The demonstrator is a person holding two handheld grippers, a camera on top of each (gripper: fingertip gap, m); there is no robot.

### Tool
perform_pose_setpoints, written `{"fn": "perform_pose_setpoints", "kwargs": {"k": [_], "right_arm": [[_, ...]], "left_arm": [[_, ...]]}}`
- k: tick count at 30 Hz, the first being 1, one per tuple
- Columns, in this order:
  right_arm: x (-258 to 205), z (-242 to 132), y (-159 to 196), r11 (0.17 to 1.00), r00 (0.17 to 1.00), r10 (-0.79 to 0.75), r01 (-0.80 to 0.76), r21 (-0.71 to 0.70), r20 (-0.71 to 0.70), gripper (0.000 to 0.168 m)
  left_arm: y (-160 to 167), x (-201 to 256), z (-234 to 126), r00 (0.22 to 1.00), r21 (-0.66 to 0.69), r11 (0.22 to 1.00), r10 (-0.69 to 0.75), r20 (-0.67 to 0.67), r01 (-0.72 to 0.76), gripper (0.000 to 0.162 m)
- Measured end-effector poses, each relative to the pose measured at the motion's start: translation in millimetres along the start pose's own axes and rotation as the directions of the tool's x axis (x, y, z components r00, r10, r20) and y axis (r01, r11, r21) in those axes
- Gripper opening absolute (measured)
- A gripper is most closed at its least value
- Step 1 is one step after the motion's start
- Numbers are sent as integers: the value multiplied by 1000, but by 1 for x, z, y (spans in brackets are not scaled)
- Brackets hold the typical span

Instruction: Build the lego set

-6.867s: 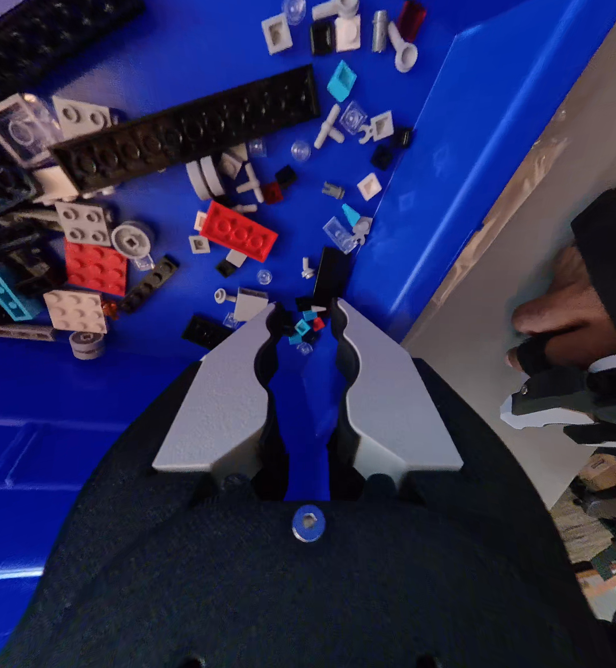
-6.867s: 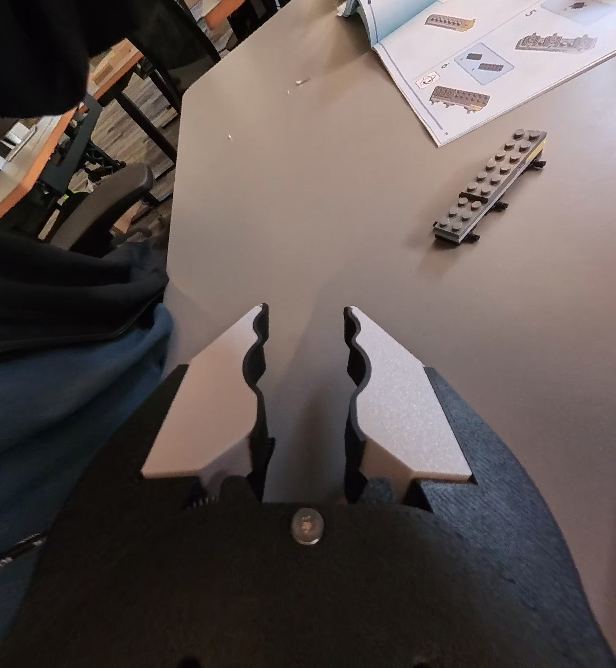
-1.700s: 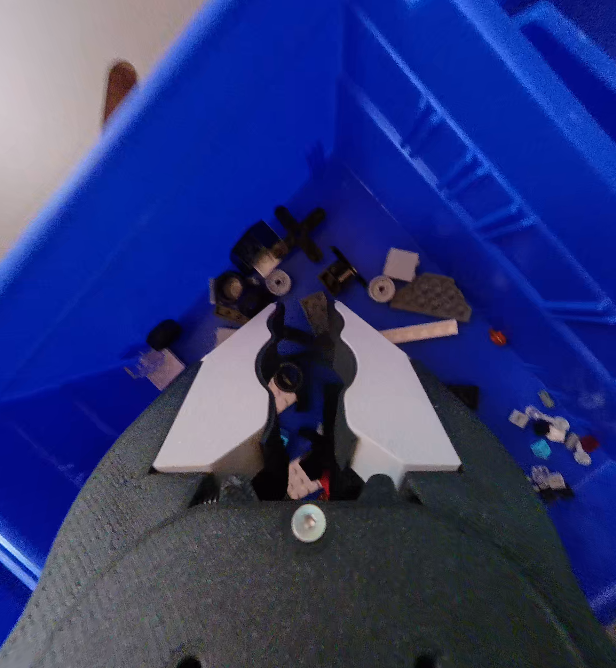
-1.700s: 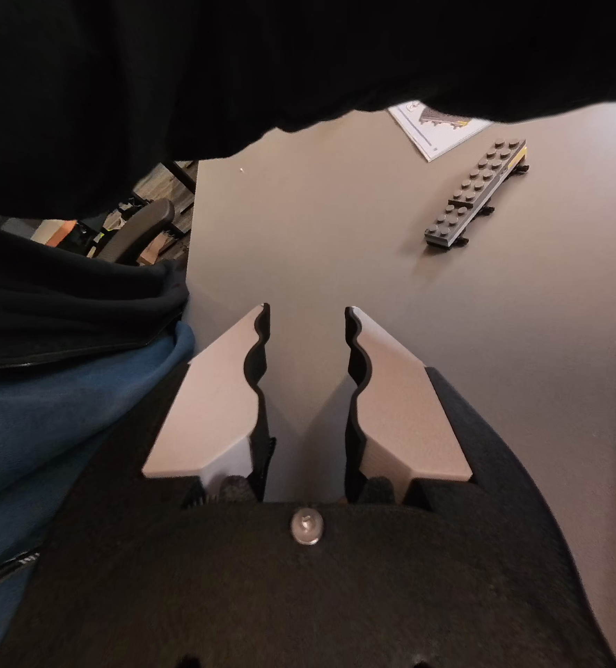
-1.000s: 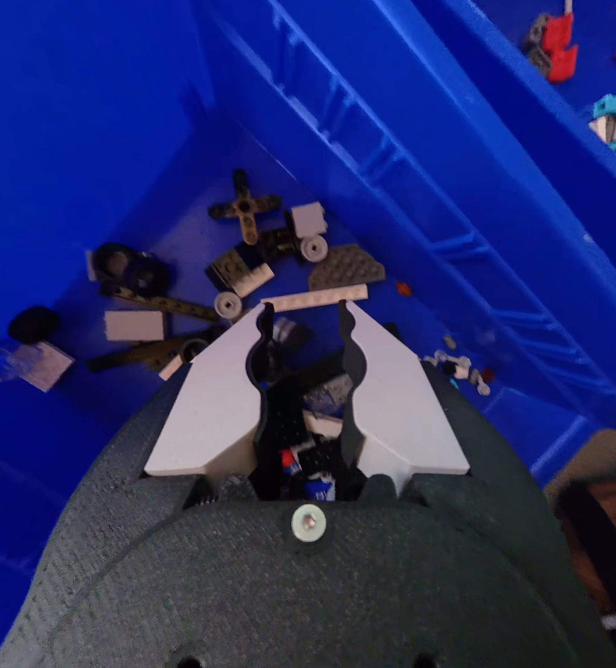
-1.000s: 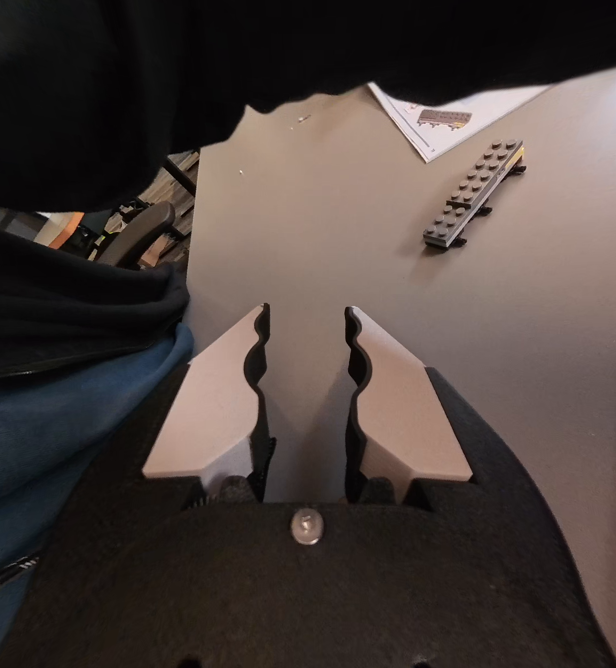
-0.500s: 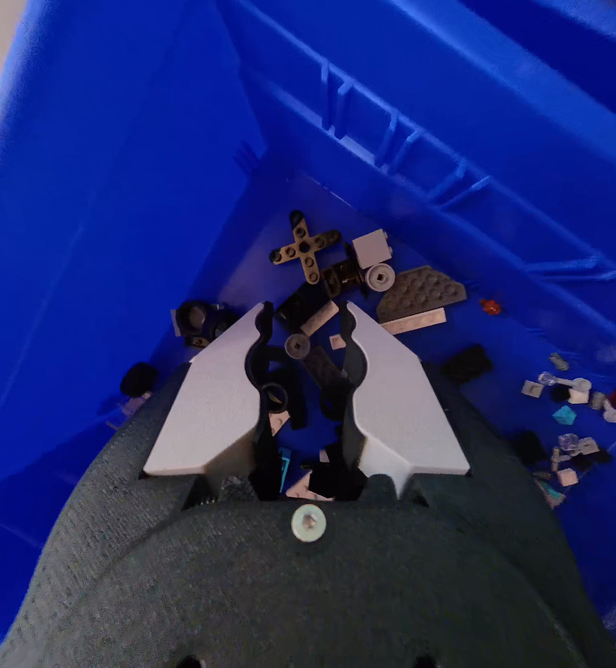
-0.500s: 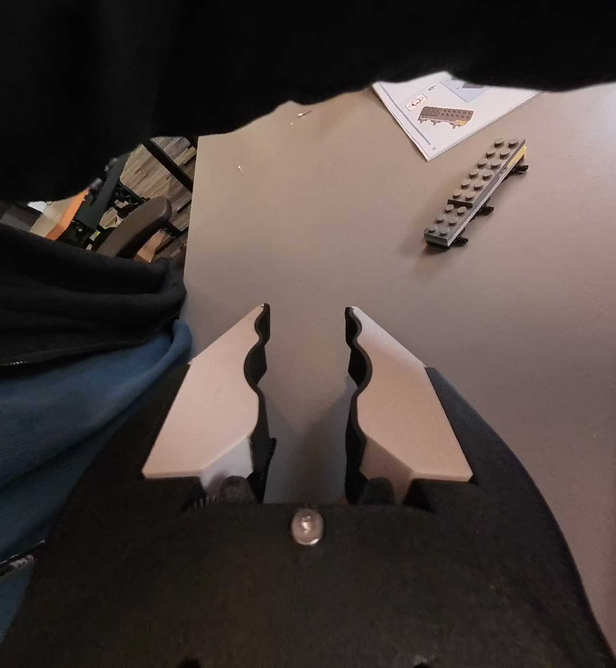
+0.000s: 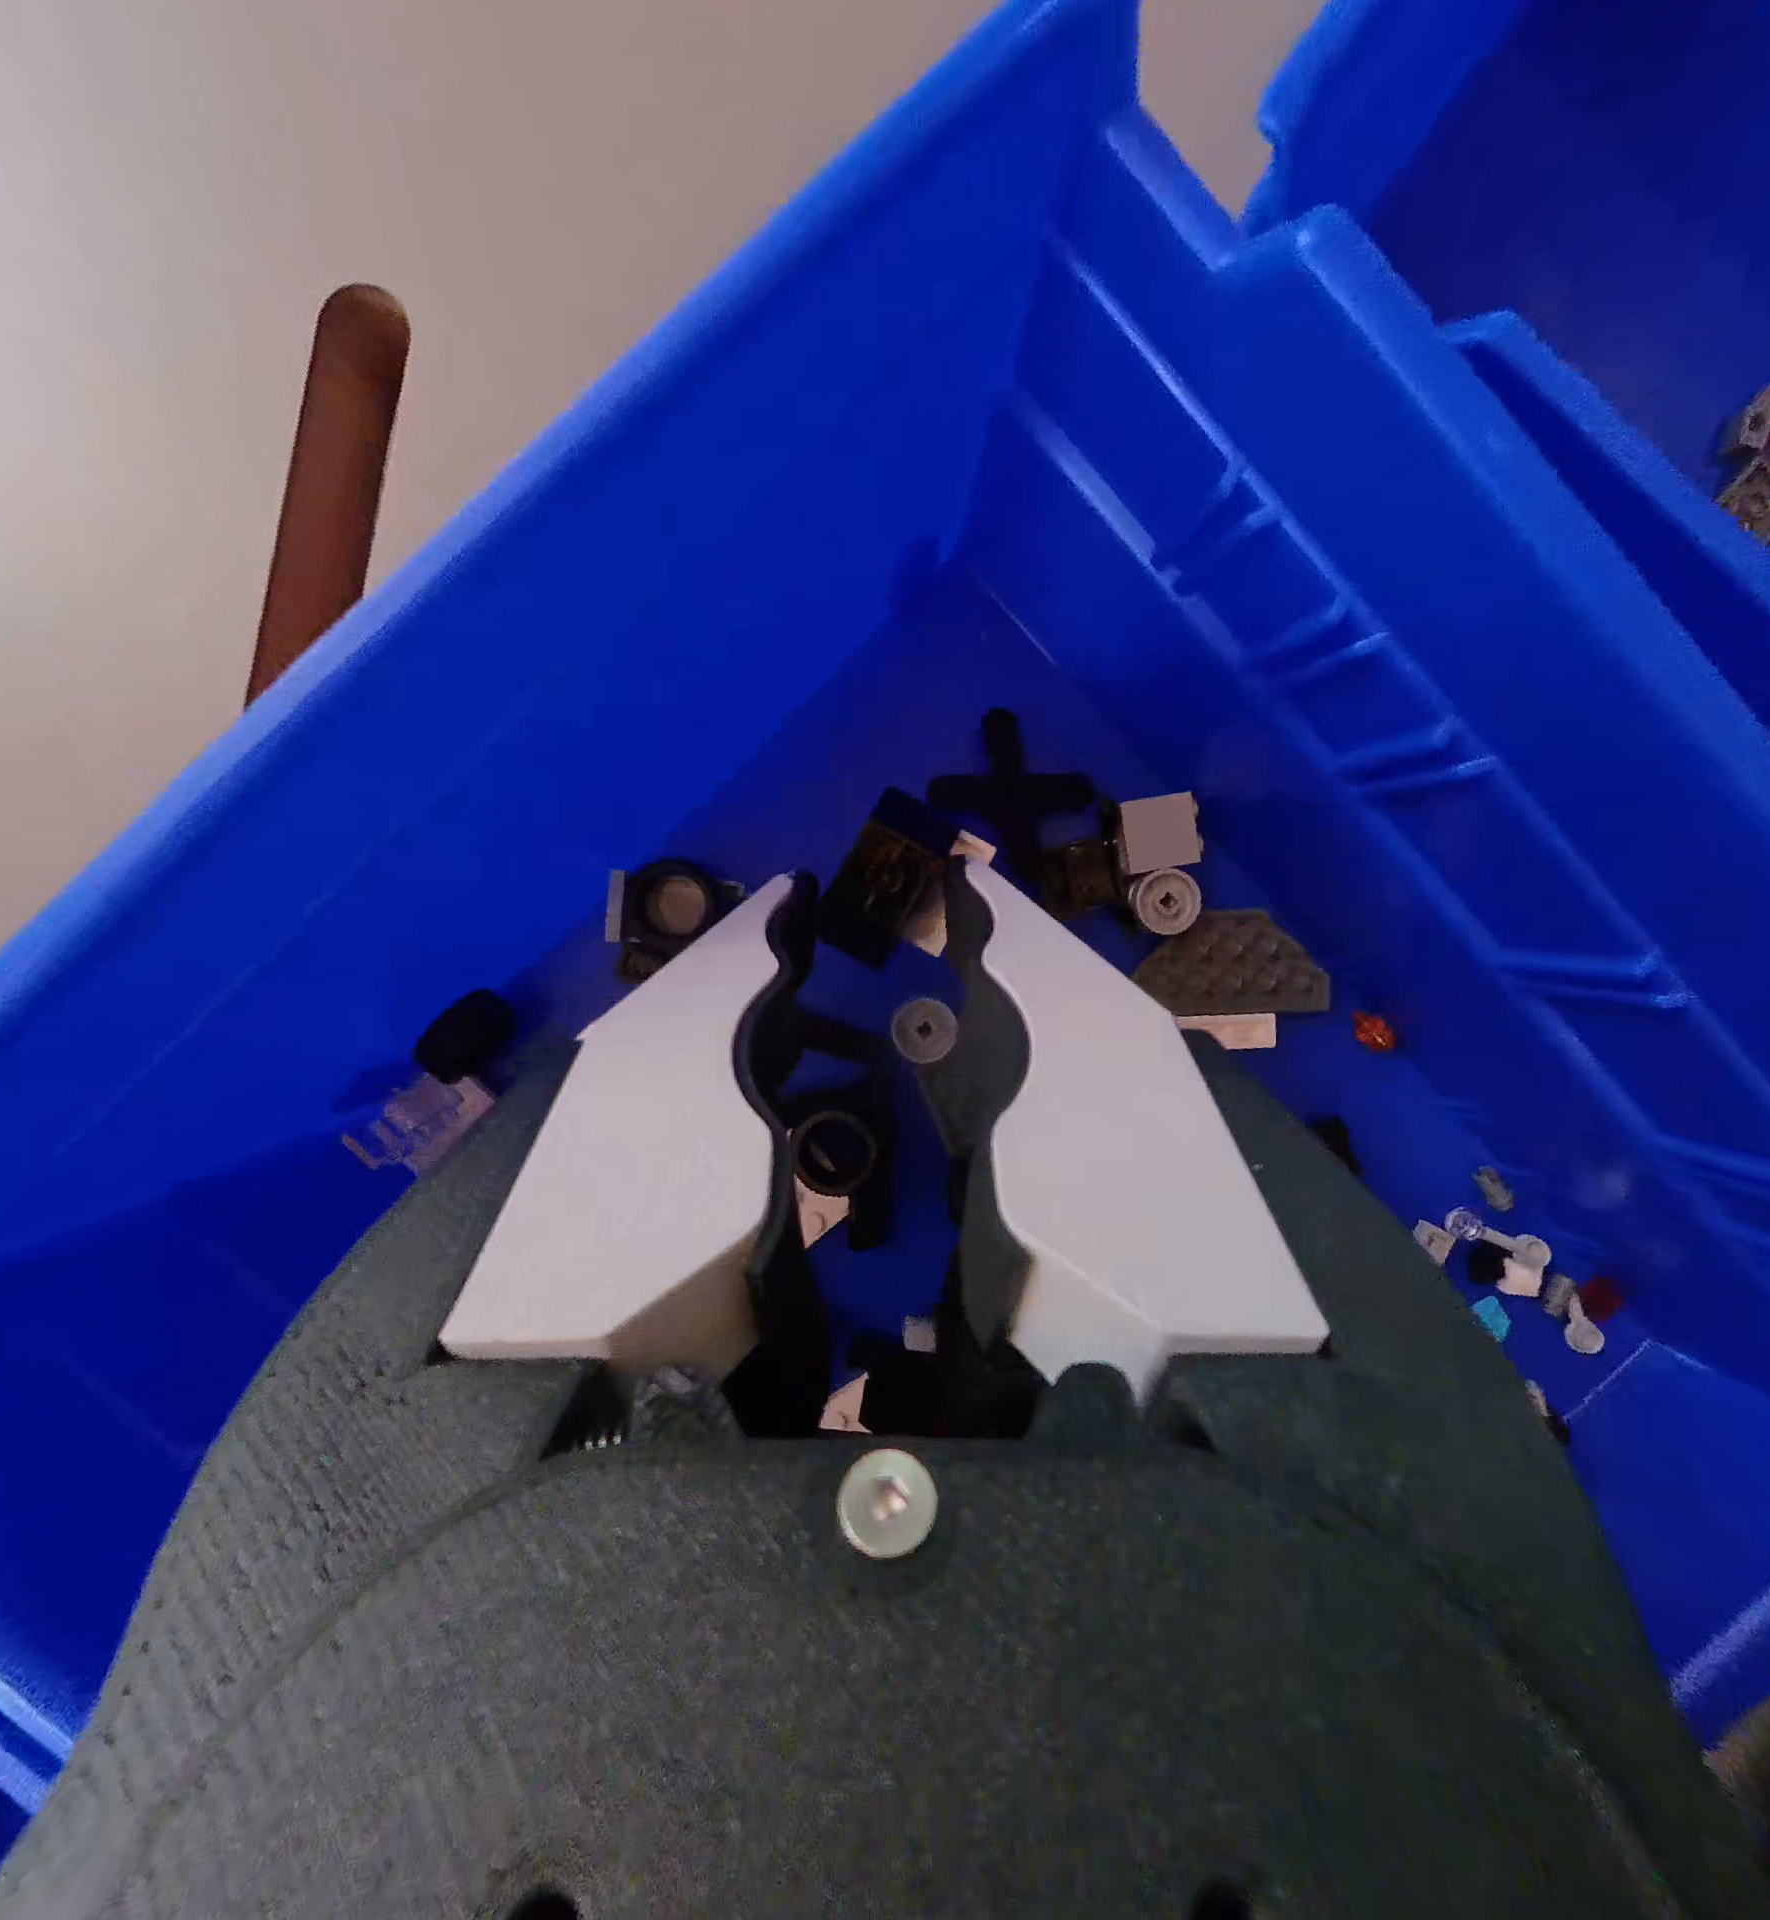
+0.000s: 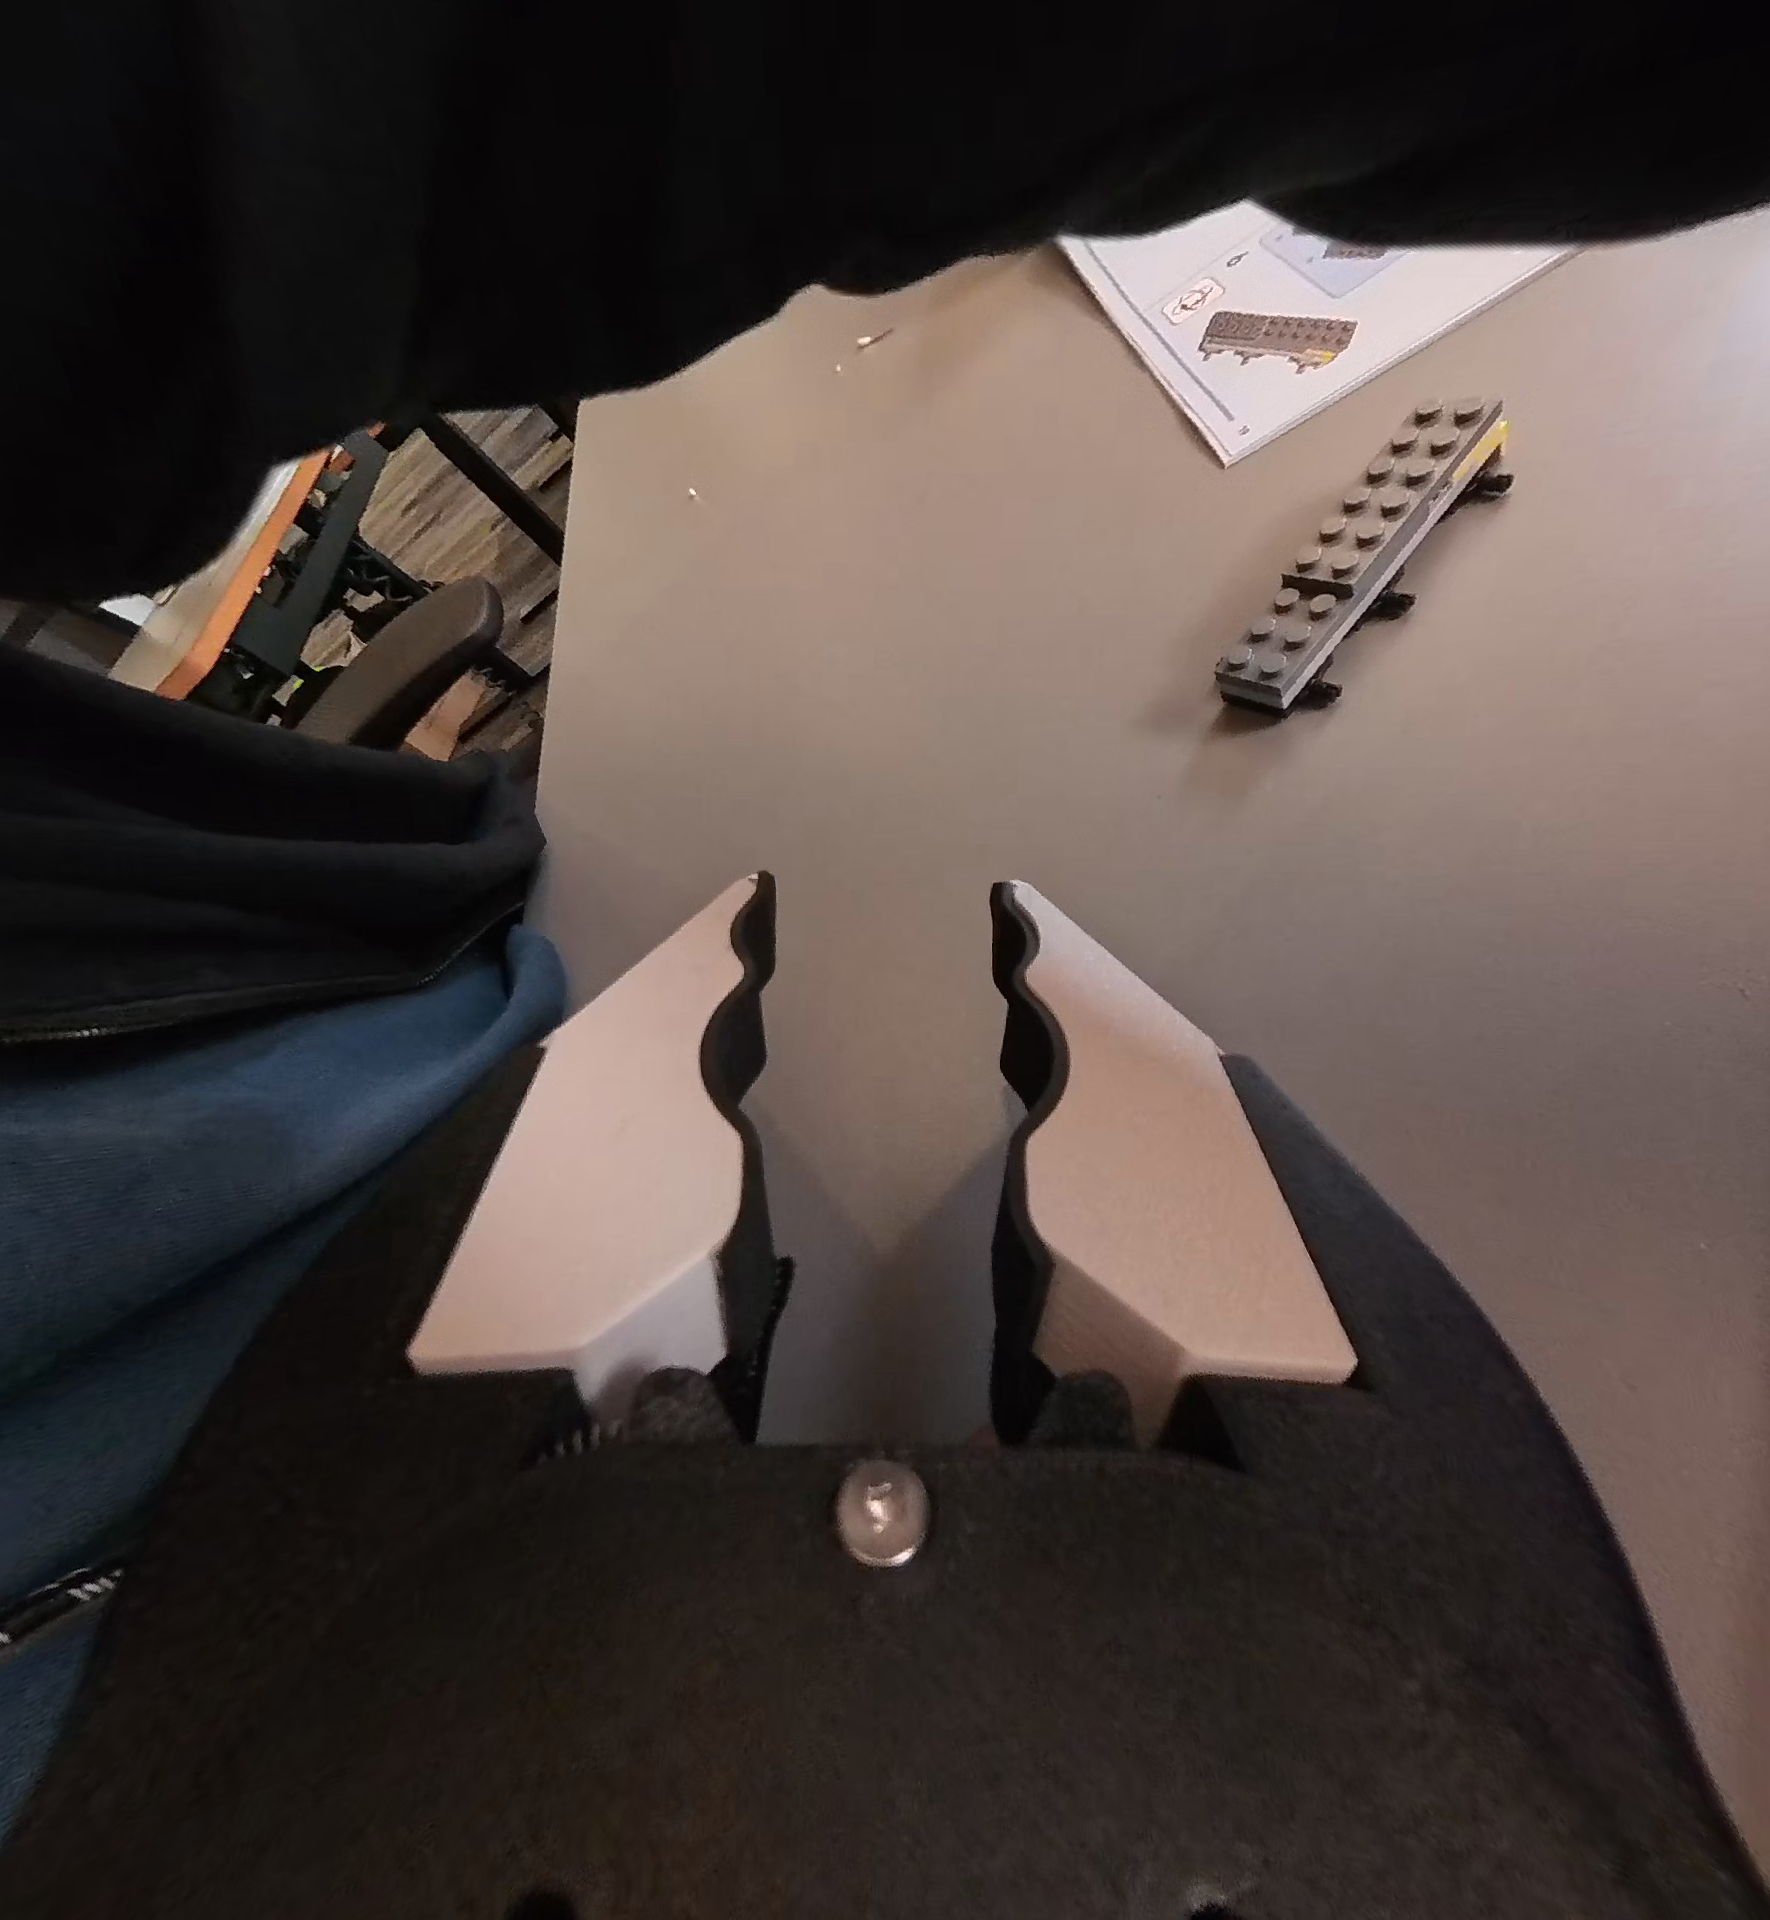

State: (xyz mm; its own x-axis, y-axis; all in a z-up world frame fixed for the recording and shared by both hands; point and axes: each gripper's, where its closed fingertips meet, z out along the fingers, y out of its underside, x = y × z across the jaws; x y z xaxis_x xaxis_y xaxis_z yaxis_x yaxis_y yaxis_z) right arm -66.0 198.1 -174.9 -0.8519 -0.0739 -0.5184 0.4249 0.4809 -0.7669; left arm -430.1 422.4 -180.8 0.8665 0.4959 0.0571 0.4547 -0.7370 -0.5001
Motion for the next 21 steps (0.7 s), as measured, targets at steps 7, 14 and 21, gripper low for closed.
{"fn": "perform_pose_setpoints", "kwargs": {"k": [7,14,21], "right_arm": [[0,0,1,1000,1000,-6,6,-4,-3,42],[-1,1,1,1000,1000,-11,11,-10,-6,42],[-1,1,1,1000,1000,-8,8,-7,-4,42]], "left_arm": [[3,20,-3,974,-9,986,-163,-159,164,24],[-8,30,-14,861,29,919,-356,-362,392,18],[-18,35,-23,744,41,847,-441,-502,530,17]]}}
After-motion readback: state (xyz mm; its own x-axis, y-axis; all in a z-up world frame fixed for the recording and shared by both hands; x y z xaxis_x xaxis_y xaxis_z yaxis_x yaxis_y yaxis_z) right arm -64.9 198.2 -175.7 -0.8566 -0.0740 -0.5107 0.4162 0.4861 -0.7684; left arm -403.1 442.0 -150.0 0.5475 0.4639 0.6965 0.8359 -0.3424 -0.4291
